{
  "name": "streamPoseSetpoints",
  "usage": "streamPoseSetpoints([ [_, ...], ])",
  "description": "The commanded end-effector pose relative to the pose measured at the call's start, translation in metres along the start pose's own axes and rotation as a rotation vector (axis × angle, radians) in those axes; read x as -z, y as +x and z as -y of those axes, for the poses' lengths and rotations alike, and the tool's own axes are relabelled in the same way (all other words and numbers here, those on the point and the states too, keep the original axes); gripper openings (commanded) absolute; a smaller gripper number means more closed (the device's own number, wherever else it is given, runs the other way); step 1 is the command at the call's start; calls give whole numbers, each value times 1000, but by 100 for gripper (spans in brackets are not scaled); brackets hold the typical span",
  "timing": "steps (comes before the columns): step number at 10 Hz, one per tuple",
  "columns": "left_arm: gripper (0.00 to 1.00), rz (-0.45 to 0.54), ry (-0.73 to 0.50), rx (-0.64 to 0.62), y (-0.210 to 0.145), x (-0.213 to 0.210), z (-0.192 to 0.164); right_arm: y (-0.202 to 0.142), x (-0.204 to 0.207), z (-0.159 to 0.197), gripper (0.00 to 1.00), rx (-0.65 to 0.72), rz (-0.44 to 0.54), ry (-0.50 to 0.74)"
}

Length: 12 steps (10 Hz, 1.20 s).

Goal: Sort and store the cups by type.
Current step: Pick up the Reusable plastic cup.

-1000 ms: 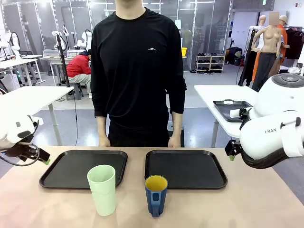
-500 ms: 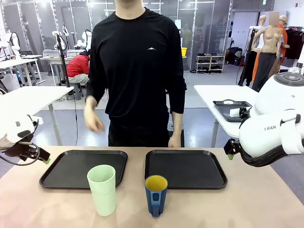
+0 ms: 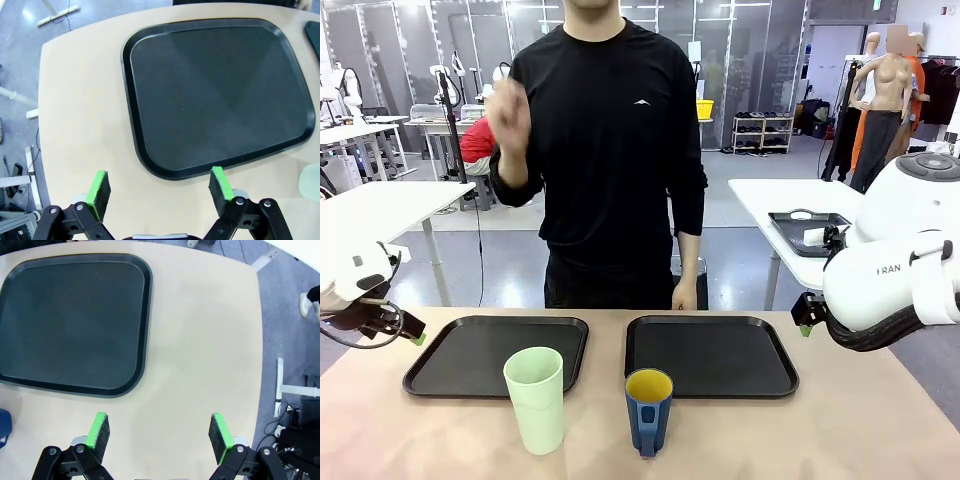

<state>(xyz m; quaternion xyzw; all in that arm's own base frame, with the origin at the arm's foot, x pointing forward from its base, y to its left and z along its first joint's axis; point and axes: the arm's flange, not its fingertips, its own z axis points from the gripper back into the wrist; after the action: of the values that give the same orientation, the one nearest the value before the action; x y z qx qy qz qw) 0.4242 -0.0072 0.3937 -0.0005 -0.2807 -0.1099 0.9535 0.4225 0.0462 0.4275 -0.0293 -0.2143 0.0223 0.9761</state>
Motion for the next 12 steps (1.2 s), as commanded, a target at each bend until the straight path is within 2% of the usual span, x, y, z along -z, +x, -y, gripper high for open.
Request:
streamPoseSetpoints([
  [1,100,-3,-1,-4,-1,0,-1,0,1,0,100,-1,-1,1],
  [12,100,-3,-1,-4,-1,0,-1,0,1,0,100,-1,-1,1],
])
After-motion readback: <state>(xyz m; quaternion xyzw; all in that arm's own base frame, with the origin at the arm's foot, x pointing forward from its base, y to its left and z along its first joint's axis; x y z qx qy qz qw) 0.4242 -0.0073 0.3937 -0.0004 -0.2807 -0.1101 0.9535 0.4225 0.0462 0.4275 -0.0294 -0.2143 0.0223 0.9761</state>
